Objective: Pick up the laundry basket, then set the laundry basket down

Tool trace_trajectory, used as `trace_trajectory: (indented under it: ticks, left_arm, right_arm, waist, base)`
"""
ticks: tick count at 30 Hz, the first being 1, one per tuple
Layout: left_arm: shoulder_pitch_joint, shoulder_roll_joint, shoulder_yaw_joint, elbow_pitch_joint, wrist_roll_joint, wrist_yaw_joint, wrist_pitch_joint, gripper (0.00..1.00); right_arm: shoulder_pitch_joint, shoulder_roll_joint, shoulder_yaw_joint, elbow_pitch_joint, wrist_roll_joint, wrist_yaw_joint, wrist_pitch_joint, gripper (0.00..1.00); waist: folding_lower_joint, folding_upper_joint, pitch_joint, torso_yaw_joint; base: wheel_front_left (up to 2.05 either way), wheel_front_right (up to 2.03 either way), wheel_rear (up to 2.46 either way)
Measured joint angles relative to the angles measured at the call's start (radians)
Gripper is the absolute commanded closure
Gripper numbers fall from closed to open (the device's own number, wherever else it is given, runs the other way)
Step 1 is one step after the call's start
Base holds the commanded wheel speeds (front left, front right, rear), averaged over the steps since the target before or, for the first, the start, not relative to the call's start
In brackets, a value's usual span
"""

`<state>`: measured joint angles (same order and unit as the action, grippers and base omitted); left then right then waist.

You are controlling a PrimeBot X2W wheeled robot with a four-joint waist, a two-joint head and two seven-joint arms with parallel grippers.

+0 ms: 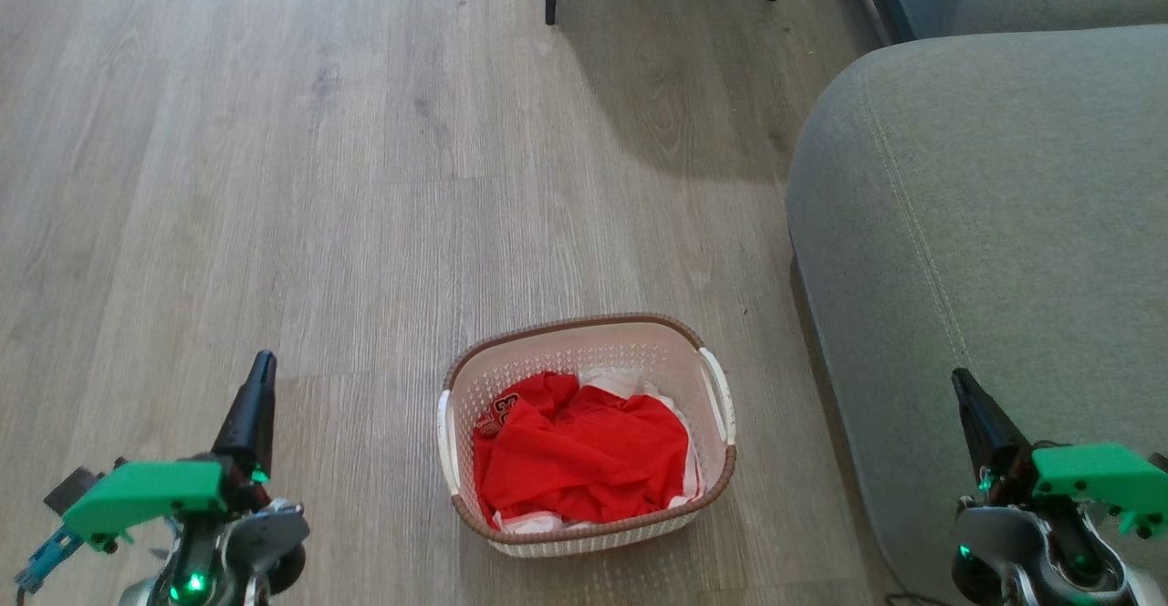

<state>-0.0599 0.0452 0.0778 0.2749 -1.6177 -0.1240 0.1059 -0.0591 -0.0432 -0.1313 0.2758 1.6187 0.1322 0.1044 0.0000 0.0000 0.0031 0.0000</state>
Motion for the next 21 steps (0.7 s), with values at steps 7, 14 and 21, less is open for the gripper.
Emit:
trace_trajectory:
  ticks: [7,14,21]
  left_arm:
    - [0.0,0.0,0.0,0.0,0.0,0.0,0.0,1.0]
    - [0.0,0.0,0.0,0.0,0.0,0.0,0.0,1.0]
    - [0.0,0.0,0.0,0.0,0.0,0.0,0.0,1.0]
  right_arm:
    - [0.0,0.0,0.0,0.0,0.0,0.0,0.0,1.0]
    - [0.0,0.0,0.0,0.0,0.0,0.0,0.0,1.0]
    - [0.0,0.0,0.0,0.0,0.0,0.0,0.0,1.0]
  waist:
    - [0.0,0.0,0.0,0.0]
    - [0.0,0.0,0.0,0.0]
    - [0.0,0.0,0.0,0.0]
  base:
    - [0.0,0.0,0.0]
    - [0.0,0.0,0.0]
    - [0.0,0.0,0.0]
